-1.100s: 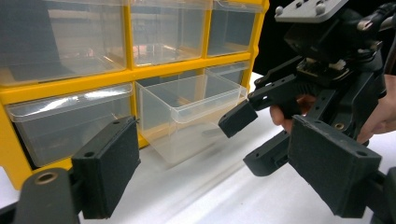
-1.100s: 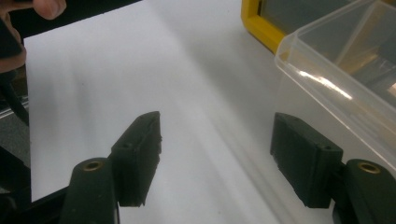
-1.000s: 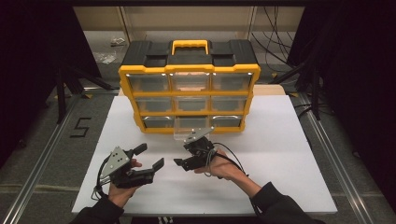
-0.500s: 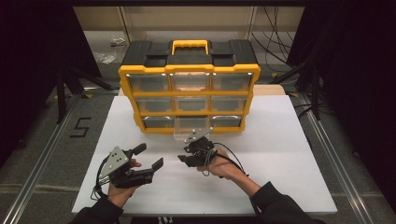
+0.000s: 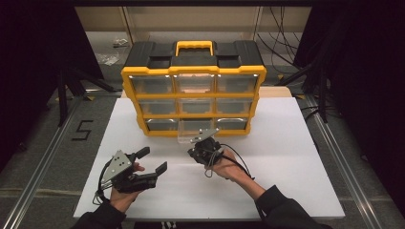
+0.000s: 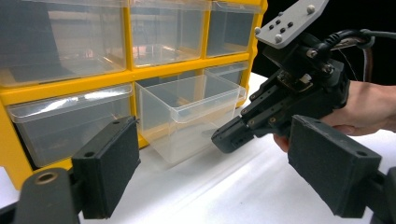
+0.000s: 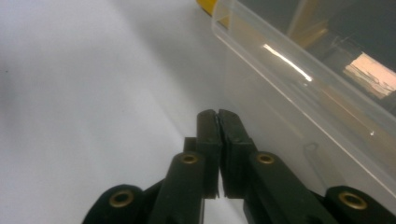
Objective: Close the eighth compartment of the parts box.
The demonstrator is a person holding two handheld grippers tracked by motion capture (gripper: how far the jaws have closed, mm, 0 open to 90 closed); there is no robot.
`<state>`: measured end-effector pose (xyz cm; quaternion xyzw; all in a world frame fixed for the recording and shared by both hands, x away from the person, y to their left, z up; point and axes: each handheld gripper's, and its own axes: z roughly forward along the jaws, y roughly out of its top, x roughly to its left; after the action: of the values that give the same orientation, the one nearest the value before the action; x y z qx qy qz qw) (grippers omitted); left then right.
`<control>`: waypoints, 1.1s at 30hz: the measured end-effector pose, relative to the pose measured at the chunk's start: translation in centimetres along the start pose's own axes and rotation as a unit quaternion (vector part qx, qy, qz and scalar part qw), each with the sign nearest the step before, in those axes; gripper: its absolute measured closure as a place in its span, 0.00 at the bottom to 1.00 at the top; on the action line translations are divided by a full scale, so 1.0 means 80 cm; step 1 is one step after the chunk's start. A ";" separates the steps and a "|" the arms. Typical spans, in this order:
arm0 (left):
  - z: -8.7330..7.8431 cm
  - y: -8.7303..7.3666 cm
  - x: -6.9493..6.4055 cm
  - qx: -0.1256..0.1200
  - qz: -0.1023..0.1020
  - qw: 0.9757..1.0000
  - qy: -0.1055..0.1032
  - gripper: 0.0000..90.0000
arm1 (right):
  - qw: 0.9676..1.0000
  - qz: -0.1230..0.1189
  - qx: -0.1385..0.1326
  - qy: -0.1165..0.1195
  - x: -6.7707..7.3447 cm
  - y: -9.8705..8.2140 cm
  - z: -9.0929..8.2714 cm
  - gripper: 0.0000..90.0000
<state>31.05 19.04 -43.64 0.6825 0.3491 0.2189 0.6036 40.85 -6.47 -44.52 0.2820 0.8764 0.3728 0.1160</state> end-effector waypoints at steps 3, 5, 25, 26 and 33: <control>0.000 0.000 0.000 0.000 0.000 1.000 0.000 0.18 | 1.000 -0.003 -0.001 -0.013 -0.002 0.000 0.002 1.00; 0.000 0.000 0.000 0.000 -0.001 1.000 0.000 0.18 | 1.000 -0.005 0.000 -0.020 -0.003 -0.001 0.003 1.00; 0.000 0.000 0.000 0.000 0.000 1.000 0.000 0.18 | 0.997 -0.019 -0.007 -0.070 -0.010 -0.003 0.008 1.00; 0.000 0.000 0.000 0.000 0.000 1.000 0.000 0.18 | 0.997 -0.019 -0.007 -0.072 -0.010 -0.003 0.008 1.00; 0.000 0.000 0.000 0.001 0.000 1.000 0.000 0.18 | 0.997 -0.019 -0.009 -0.076 -0.011 -0.002 0.009 1.00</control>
<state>31.07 19.03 -43.67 0.6828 0.3493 0.2185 0.6034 41.79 -6.65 -45.16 0.2920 0.8667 0.3560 0.1919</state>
